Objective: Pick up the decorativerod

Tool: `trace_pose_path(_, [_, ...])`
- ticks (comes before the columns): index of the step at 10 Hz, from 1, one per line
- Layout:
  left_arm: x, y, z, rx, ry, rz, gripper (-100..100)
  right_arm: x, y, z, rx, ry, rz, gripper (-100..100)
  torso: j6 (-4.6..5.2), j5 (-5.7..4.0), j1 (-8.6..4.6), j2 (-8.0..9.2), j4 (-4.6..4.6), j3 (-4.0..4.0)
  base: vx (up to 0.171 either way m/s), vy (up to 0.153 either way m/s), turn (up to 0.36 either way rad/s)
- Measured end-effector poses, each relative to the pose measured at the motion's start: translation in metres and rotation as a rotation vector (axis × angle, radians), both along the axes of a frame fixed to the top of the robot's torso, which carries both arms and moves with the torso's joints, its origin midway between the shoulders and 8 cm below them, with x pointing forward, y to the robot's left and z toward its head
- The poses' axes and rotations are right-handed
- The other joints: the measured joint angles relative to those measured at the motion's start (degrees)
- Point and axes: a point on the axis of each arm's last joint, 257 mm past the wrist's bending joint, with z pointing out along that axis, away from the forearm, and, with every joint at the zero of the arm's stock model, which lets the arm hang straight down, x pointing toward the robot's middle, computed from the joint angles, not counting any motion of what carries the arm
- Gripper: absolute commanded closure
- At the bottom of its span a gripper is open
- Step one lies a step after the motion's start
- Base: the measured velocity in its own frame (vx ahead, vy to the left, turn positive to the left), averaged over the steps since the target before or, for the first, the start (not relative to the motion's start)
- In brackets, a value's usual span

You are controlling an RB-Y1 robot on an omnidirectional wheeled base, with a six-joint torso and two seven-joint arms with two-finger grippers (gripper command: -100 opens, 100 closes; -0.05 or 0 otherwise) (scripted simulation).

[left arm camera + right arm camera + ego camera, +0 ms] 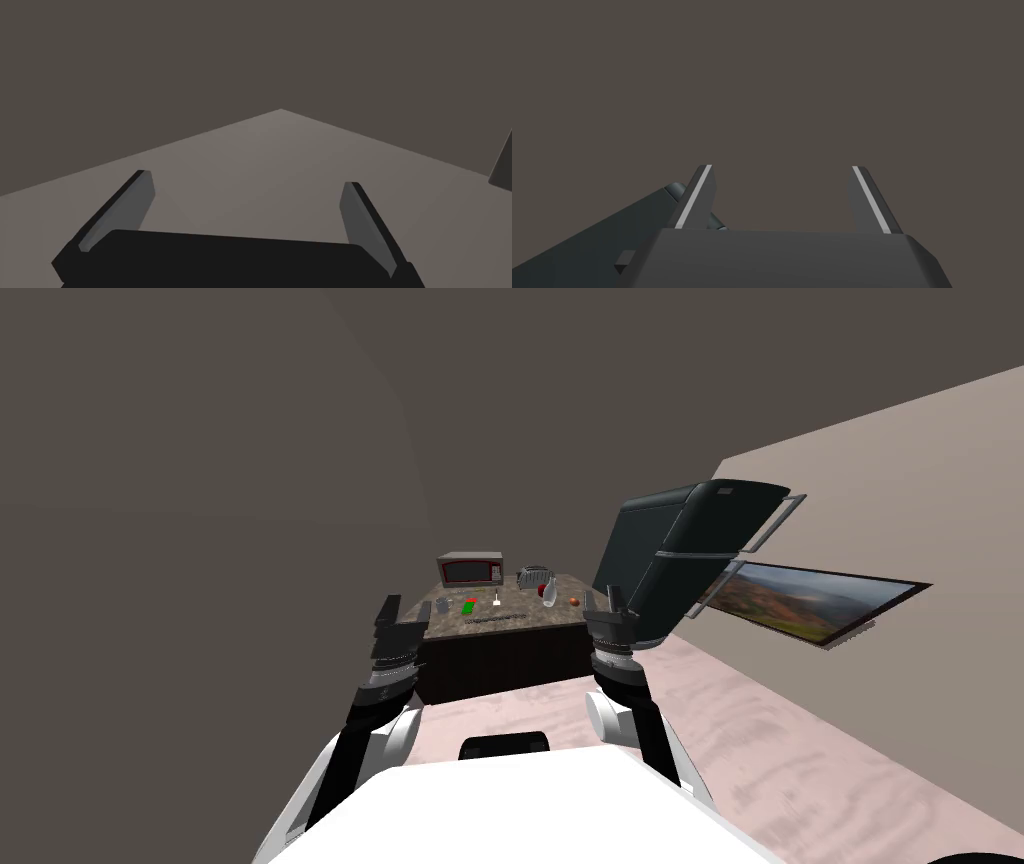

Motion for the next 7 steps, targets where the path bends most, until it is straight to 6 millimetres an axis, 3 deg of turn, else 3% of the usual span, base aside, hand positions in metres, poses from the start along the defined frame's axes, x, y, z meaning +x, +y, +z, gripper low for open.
trace_pose_path(7, [0.034, -0.006, -0.021, -0.028, 0.123, -0.126, -100, 0.000, 0.000, 0.000, 0.000, 0.000, 0.000, 0, -0.01, 0.00, 0.00, -0.03, -0.01, -0.02, 0.004, -0.003, -0.078])
